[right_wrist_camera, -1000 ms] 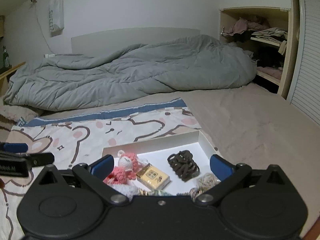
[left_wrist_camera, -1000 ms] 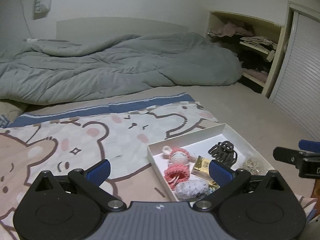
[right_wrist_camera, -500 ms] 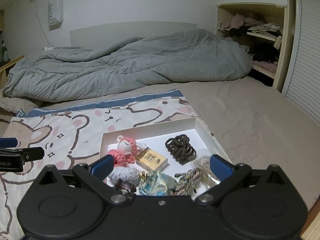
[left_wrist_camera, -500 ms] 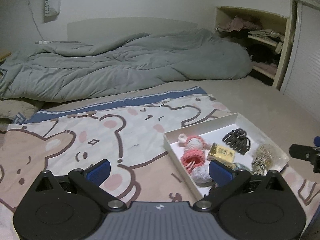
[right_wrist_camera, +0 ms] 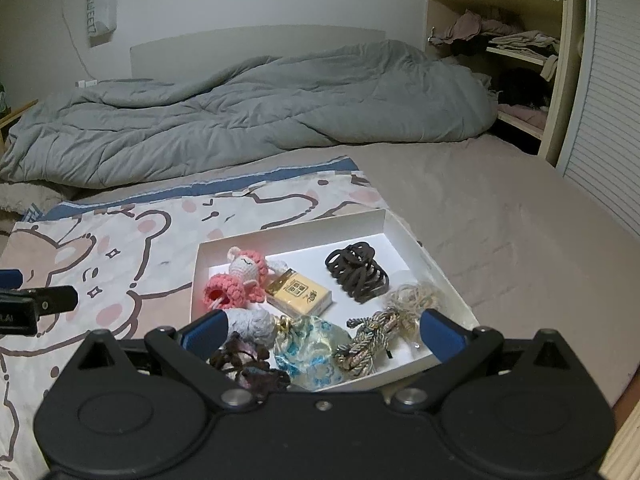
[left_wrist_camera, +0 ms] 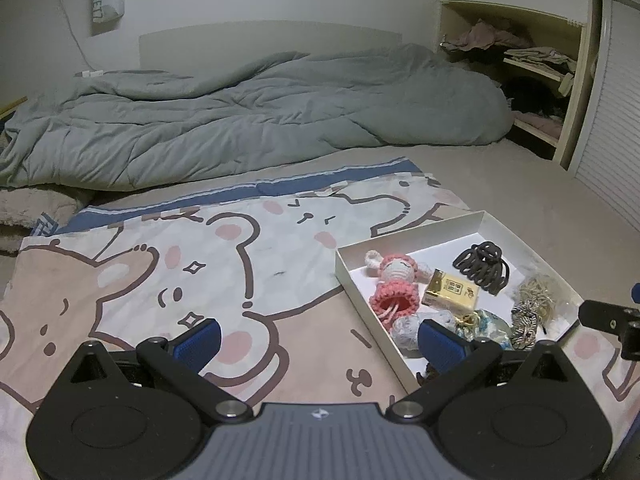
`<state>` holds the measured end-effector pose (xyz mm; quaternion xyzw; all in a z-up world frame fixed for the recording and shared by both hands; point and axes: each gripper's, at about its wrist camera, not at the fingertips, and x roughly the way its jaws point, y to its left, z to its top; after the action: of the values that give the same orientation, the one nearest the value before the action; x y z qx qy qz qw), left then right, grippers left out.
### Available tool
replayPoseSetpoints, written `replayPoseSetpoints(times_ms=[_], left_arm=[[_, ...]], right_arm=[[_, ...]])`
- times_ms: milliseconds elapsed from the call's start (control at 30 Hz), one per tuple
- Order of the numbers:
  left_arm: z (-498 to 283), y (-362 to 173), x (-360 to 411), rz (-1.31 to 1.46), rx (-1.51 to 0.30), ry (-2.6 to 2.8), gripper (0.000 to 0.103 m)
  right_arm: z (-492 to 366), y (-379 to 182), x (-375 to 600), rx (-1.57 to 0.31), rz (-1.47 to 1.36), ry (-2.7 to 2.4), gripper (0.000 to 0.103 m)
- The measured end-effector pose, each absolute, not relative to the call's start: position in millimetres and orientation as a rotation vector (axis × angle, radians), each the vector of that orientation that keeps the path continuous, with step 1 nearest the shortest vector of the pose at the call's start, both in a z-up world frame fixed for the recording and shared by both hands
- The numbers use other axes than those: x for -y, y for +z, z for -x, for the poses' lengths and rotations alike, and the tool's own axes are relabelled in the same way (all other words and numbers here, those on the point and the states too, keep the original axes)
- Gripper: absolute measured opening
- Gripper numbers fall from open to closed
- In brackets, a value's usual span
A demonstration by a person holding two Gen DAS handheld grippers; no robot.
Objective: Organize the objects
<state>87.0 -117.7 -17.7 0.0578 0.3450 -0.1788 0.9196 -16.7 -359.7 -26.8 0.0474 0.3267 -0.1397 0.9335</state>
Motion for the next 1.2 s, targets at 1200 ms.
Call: replayPoseSetpoints(times_ms=[1200], left_arm=[[-87.6, -20.9, 123.1, -0.143, -0.731, -0.361, 0.103]], right_arm=[[12.2, -30.7, 361.2, -0.694, -0.112, -0.288, 0.103]])
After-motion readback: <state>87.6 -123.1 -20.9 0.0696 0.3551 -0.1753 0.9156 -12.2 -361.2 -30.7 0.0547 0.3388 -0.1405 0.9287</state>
